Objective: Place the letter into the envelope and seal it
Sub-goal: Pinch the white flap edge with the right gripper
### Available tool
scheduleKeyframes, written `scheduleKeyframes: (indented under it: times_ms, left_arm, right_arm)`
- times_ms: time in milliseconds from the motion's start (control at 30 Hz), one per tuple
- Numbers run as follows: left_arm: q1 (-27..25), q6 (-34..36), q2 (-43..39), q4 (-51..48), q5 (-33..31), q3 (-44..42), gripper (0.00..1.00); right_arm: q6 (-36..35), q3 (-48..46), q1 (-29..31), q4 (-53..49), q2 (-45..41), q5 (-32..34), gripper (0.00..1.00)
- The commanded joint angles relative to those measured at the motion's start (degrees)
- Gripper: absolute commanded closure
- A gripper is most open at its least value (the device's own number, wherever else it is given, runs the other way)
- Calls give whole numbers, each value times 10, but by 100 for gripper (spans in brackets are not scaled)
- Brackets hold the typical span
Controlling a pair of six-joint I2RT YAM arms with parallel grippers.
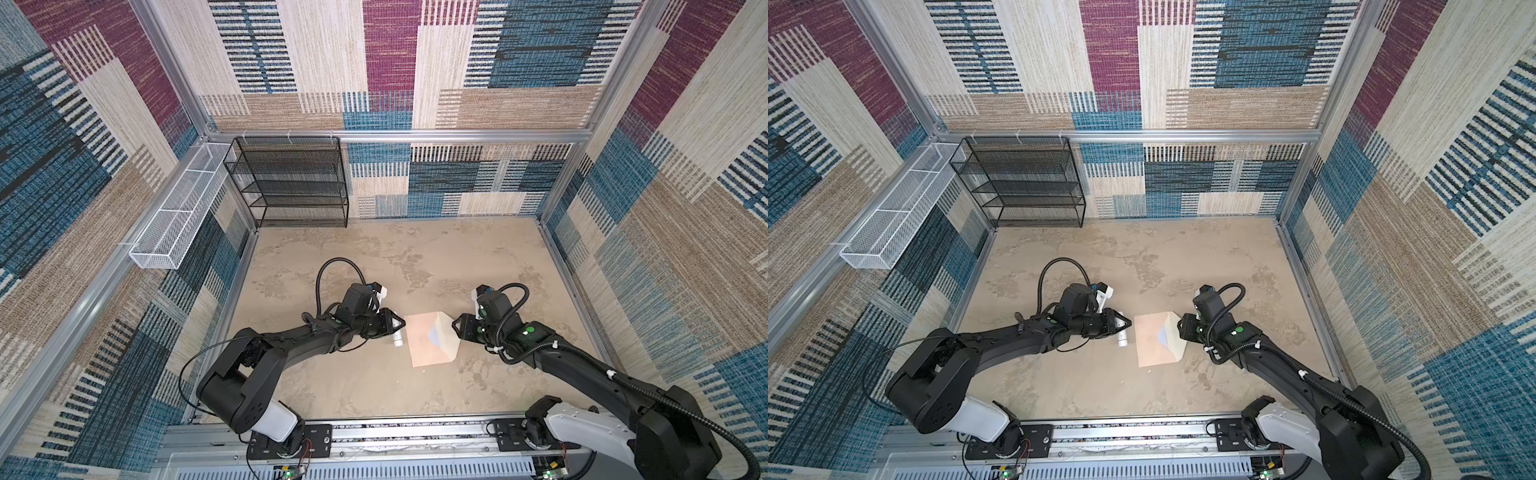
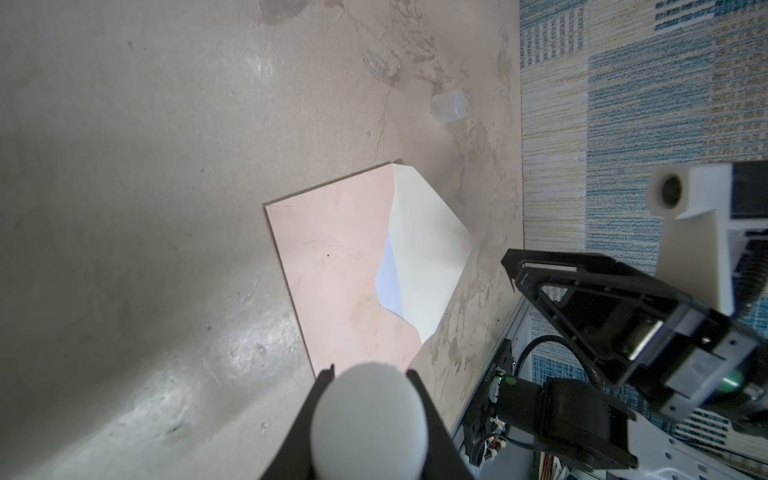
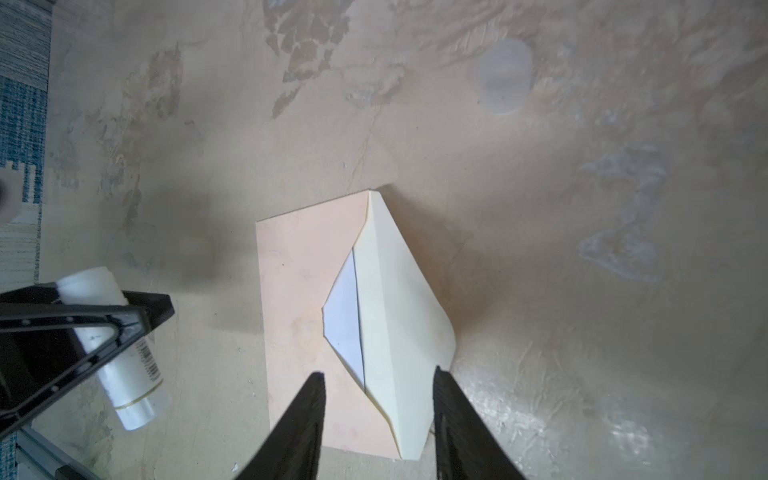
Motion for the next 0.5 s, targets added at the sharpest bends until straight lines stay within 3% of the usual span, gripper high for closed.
scheduleKeyframes:
  times_ms: [0, 133, 367, 467]
  left_arm:
    - [0, -8, 9, 20, 16, 8, 87]
    - [-2, -11, 22, 22, 21, 13, 88]
    - [-7, -14, 50, 28, 32, 26, 90]
    - [-8, -21, 67, 40, 34, 27, 90]
  right_arm:
    - [-31, 33, -9, -48, -1, 40, 48]
    - [-47, 60, -33, -81, 14, 68, 57]
    - [-70, 50, -70, -67, 55, 43, 82]
    - [-79, 43, -79, -57, 77, 27, 89]
